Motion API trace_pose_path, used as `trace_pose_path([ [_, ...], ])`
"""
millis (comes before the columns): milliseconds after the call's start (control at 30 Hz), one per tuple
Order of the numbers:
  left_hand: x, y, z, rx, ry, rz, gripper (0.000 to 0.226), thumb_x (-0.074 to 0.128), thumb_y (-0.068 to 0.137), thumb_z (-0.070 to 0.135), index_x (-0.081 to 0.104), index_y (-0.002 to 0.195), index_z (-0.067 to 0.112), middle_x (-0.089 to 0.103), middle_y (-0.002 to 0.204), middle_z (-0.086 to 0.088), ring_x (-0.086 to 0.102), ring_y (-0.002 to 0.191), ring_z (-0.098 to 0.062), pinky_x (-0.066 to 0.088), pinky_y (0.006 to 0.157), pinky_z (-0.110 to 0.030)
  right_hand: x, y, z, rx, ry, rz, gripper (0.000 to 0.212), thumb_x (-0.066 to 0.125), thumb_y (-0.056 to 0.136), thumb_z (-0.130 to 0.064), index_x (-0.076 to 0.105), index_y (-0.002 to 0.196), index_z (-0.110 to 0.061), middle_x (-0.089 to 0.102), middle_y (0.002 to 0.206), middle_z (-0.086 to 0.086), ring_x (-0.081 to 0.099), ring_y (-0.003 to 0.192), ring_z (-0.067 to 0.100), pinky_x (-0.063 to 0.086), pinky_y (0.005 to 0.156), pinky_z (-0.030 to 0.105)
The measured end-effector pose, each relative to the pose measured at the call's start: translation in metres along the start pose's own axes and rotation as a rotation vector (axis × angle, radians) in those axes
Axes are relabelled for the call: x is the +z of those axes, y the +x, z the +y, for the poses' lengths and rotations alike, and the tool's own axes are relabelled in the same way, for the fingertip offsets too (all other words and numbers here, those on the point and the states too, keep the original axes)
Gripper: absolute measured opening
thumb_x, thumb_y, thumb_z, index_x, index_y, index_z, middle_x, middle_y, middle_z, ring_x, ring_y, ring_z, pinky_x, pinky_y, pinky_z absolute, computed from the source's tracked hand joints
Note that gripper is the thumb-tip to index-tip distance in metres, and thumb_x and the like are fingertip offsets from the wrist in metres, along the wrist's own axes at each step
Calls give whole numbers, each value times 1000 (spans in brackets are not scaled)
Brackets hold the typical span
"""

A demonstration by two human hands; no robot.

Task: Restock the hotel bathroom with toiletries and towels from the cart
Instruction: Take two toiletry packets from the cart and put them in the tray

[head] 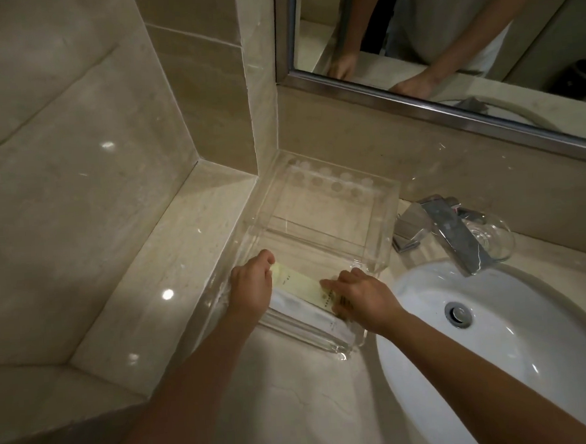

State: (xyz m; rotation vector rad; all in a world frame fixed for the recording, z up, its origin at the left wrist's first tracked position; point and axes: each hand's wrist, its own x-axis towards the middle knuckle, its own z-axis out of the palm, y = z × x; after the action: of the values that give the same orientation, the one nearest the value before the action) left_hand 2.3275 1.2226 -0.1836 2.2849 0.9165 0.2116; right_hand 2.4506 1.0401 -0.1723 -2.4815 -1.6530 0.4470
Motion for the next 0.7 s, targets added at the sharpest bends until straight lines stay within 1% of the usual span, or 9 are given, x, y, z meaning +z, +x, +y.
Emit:
trace_pose_path([
  [67,-2,-1,-2,44,50,-13,18,50,86,-1,60,99,8,65,85,-11,61,80,-33,50,78,-41,4,0,1,-27,-32,41,44,78,67,-14,68,110,-17,66,83,6,61,74,28,49,54,34],
  [133,-3,-3,-4,93,94,-12,20,51,87,2,61,104,7,64,97,-12,59,90,-32,47,84,-41,4,-1,0,-29,-18,67,42,76,69,-11,67,110,-16,66,82,7,61,73,28,49,56,35],
  [200,-5,-8,-3,127,125,-7,25,52,89,9,60,113,9,59,112,-10,55,103,-29,42,92,-40,-1,-2,-1,-7,10,87,43,73,73,-9,65,115,-14,67,88,8,61,80,30,50,64,37],
  [267,-12,-17,2,142,87,-37,26,50,92,16,58,116,11,56,118,-5,51,109,-23,39,96,-37,-9,-2,-3,19,45,89,38,66,82,-11,62,120,-13,66,99,10,59,92,30,48,75,37],
  [333,-24,-29,11,139,-33,-125,21,48,94,19,60,110,12,58,112,-2,53,103,-18,41,92,-32,-17,-3,-5,34,109,62,30,58,90,-17,61,120,-14,64,105,7,56,98,27,45,81,35],
  [400,-39,-44,17,105,-102,-246,18,48,94,21,61,103,14,61,103,0,55,94,-13,44,84,-27,-28,-4,-9,50,174,28,26,53,93,-21,62,117,-16,64,104,3,57,96,21,45,79,31],
  [467,-50,-58,18,61,-123,-337,16,49,94,24,61,101,17,64,98,0,58,90,-13,46,81,-26,-38,-7,-15,62,233,-6,23,52,94,-23,62,114,-17,64,100,-1,58,90,16,45,75,28],
  [600,-70,-90,20,-62,-105,-420,16,50,93,31,60,101,23,63,101,1,59,92,-14,47,85,-28,-52,-20,-31,40,280,-85,20,52,93,-26,63,109,-19,60,87,-10,59,81,12,50,76,32],
  [700,-85,-122,27,-125,-51,-412,19,49,94,30,59,105,19,60,102,2,55,90,-10,42,82,-23,-58,-34,-46,-21,262,-166,21,51,94,-27,62,109,-20,61,91,-9,58,82,11,49,78,31],
])
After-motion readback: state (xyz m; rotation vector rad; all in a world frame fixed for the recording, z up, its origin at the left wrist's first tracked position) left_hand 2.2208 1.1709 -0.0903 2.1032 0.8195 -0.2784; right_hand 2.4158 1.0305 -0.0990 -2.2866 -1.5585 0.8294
